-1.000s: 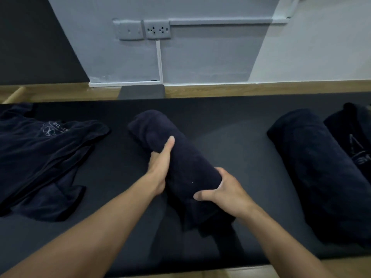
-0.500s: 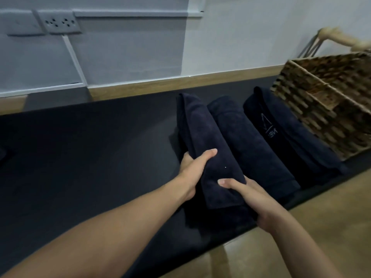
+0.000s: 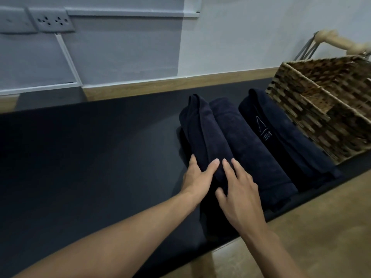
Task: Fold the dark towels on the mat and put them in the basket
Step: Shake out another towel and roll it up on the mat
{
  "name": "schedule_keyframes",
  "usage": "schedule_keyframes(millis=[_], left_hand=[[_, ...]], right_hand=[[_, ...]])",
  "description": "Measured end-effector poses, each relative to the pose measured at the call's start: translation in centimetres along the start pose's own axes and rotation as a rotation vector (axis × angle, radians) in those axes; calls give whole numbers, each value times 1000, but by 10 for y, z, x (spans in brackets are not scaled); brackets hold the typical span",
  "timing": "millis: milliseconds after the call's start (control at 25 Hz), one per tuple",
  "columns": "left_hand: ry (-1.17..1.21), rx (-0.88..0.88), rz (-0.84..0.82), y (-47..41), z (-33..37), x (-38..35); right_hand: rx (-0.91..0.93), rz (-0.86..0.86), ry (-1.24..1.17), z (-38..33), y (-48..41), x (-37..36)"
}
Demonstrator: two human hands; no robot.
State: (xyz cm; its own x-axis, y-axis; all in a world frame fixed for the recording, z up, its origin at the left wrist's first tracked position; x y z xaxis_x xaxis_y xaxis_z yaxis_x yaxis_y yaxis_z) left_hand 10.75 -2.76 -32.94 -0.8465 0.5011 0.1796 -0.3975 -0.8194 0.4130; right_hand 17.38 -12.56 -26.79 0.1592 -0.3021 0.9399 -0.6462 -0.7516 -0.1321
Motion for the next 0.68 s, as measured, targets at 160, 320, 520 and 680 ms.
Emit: schedule_keyframes(millis=[160, 320, 520, 680], left_hand=[[-9, -4, -36, 3, 10, -2], [13, -29, -45, -2, 16, -13], [-12, -13, -100, -10, 31, -51], [-214, -40, -128, -17, 29, -65]], right_hand=[[-4, -15, 45, 2, -8, 5], [5, -30, 115, 5, -10, 8], [-19, 10, 202, 37, -29, 15], [-13, 52, 200, 53, -35, 6]])
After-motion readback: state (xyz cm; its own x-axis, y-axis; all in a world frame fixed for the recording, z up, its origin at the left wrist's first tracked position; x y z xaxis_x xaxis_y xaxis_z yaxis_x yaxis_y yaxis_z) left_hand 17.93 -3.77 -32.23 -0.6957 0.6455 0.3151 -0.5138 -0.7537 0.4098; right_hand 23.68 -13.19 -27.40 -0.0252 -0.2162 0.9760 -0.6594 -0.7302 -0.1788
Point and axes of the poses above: each hand's wrist, its own y-axis away from the middle knuckle, its own x-axis out of the back of the hand, z = x × y, the point moved 8 cm from there along -y, towards the middle knuckle, and after that the axes turned 10 degrees about z, right-handed, at the moved point
